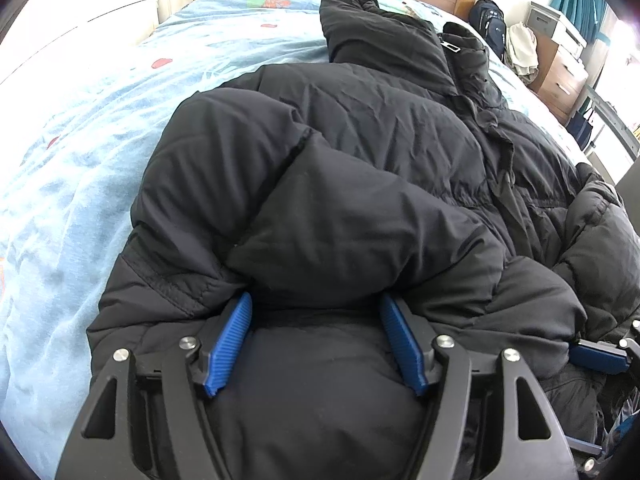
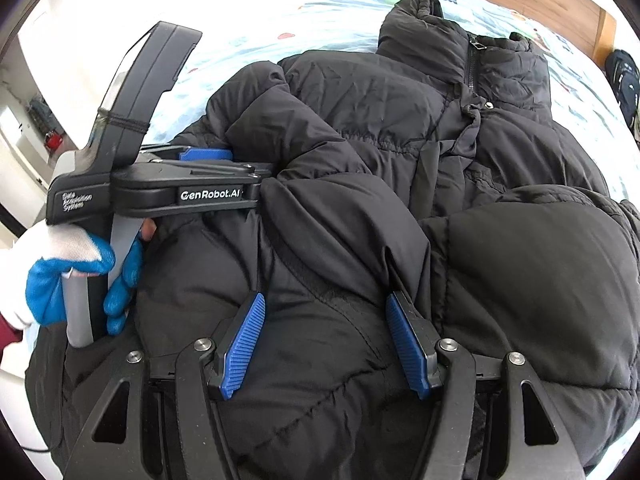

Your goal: Fold large clothes

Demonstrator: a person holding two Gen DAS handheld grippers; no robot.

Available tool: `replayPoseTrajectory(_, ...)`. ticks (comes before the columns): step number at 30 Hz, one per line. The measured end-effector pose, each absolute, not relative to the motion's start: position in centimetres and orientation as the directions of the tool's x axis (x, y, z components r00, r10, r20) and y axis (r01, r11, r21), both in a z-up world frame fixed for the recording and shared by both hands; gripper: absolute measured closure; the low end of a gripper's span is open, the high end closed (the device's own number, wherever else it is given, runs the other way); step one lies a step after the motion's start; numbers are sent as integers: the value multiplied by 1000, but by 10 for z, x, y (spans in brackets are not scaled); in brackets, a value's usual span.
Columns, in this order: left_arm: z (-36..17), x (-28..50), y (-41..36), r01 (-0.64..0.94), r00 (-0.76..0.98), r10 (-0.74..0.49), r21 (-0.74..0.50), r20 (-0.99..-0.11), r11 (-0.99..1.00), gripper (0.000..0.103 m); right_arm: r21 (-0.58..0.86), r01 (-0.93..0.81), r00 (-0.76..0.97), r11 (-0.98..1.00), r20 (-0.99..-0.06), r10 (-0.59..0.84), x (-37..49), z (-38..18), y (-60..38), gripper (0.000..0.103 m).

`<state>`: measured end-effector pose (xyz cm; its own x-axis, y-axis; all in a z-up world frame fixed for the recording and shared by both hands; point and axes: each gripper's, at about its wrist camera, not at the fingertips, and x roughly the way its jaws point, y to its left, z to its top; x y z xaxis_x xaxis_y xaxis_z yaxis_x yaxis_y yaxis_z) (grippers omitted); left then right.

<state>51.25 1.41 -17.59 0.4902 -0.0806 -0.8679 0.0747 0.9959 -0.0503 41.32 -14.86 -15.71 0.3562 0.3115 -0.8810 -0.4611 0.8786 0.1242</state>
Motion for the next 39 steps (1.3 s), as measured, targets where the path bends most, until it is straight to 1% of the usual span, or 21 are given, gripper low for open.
replayPoseTrajectory(4,-173,509,13,71,482,-64,-34,-874,997,35,124,-464,351,877,-883,311,400,-151,-157,40)
replayPoseTrajectory(8,-172,505,12,52,477,-36,-13,-878,999,31,128,-449,342,884,-890,302,389,-151,-169,40)
replayPoseTrajectory(16,-161,486,12,26,479,-9,5,-878,1000,29,195,-380,317,904,-891,325,367,-149,-192,40)
replayPoseTrajectory(21,-148,461,14,13,486,-2,5,-874,1000,28,218,-324,295,921,-901,317,346,-148,-214,37)
replayPoseTrajectory(22,-146,458,14,9,487,2,7,-873,1000,28,212,-308,295,927,-905,305,340,-147,-221,34)
replayPoseTrajectory(29,-119,445,20,-9,519,-25,-35,-855,999,28,213,-233,316,949,-906,281,324,-129,-265,32)
replayPoseTrajectory(31,-105,451,22,-9,546,-26,-37,-837,999,28,207,-219,359,954,-892,276,331,-113,-281,32)
replayPoseTrajectory(34,-82,477,28,-5,578,-75,-96,-813,995,28,199,-206,431,958,-860,272,357,-91,-300,30)
replayPoseTrajectory(36,-70,502,31,3,585,-126,-154,-801,988,28,191,-210,471,959,-840,271,381,-79,-308,30)
replayPoseTrajectory(39,-57,554,29,27,594,-178,-201,-785,979,28,169,-220,532,961,-805,264,431,-66,-319,29)
